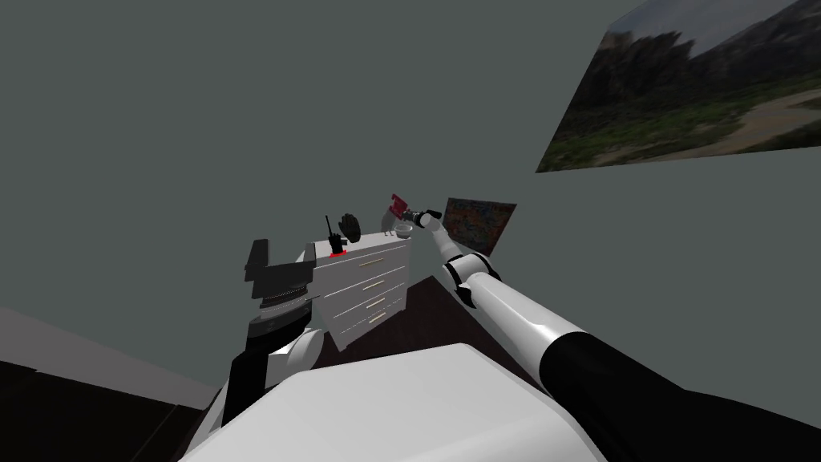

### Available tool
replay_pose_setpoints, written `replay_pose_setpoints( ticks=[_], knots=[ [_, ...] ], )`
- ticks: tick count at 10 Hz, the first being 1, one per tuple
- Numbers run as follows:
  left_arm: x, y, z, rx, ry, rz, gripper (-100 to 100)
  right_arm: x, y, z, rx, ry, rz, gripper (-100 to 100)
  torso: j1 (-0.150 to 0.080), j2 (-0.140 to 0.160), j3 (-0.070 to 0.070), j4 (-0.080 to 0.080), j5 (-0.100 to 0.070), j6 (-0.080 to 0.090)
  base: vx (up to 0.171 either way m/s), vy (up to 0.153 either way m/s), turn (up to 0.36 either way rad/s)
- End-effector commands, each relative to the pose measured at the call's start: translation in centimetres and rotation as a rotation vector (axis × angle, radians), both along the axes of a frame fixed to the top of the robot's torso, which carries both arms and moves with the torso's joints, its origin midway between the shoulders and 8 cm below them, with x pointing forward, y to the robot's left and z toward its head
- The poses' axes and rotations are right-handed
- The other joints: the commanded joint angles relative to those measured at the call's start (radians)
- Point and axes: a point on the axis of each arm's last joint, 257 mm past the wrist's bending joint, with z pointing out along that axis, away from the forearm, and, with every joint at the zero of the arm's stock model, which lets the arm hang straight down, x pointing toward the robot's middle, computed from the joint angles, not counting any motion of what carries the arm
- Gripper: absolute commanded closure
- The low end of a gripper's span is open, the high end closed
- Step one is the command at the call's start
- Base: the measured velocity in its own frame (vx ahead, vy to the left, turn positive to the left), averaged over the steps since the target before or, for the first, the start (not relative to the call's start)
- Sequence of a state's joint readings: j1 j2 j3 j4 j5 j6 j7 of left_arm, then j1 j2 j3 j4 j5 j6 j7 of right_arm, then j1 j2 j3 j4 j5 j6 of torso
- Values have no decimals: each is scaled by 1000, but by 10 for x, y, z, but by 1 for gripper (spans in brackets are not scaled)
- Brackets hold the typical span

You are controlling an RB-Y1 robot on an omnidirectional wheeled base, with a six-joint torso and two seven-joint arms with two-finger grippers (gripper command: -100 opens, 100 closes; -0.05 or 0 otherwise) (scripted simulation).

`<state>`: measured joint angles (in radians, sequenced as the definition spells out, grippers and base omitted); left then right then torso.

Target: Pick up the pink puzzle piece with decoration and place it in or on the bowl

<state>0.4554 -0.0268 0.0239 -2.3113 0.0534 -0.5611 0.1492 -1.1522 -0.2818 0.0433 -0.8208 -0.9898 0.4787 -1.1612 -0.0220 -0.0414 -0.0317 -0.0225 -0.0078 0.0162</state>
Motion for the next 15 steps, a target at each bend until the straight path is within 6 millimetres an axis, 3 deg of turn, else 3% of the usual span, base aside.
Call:
replay_pose_setpoints(
  ticks=[1, 5, 6, 7, 9, 10, 11, 15],
  knots=[
    [0, 0, 0, 0, 0, 0, 0, 0, 0, 0, 0, 0, 0, -100, 0, 0, 0, 0, 0, 0, 9, -3, 4],
    [0, 0, 0, 0, 0, 0, 0, 0, 0, 0, 0, 0, 0, -100, 2, 4, 3, 1, 1, 0, 0, 0, 0],
    [0, 0, 0, 0, 0, 0, 0, 0, 0, 0, 0, 0, 0, 0, 2, 4, 3, 1, 1, 0, 0, 0, 0],
    [0, 0, 0, 0, 0, 0, 0, 9, -45, -19, -123, -47, -81, -100, 2, 4, 3, 1, 1, 0, -96, -60, 324],
    [0, 0, 0, 0, 0, 0, 0, 17, -105, -34, -254, -61, -180, -100, -4, 12, 7, 3, -1, -1, -97, -54, 438],
    [0, 0, 0, 0, 0, 0, 0, 19, -126, -31, -321, -79, -213, -100, -3, 10, 6, 3, -1, -1, -8, -14, 110],
    [0, 0, 0, 0, 0, 0, 0, 20, -137, -28, -383, -99, -229, -100, -1, 6, 4, 2, 0, 1, 14, -2, -50],
    [0, 0, 0, 0, 0, 0, 0, 22, -150, -31, -545, -134, -259, -100, 1, 3, 2, 1, 0, 0, 7, 5, -4]
  ],
)
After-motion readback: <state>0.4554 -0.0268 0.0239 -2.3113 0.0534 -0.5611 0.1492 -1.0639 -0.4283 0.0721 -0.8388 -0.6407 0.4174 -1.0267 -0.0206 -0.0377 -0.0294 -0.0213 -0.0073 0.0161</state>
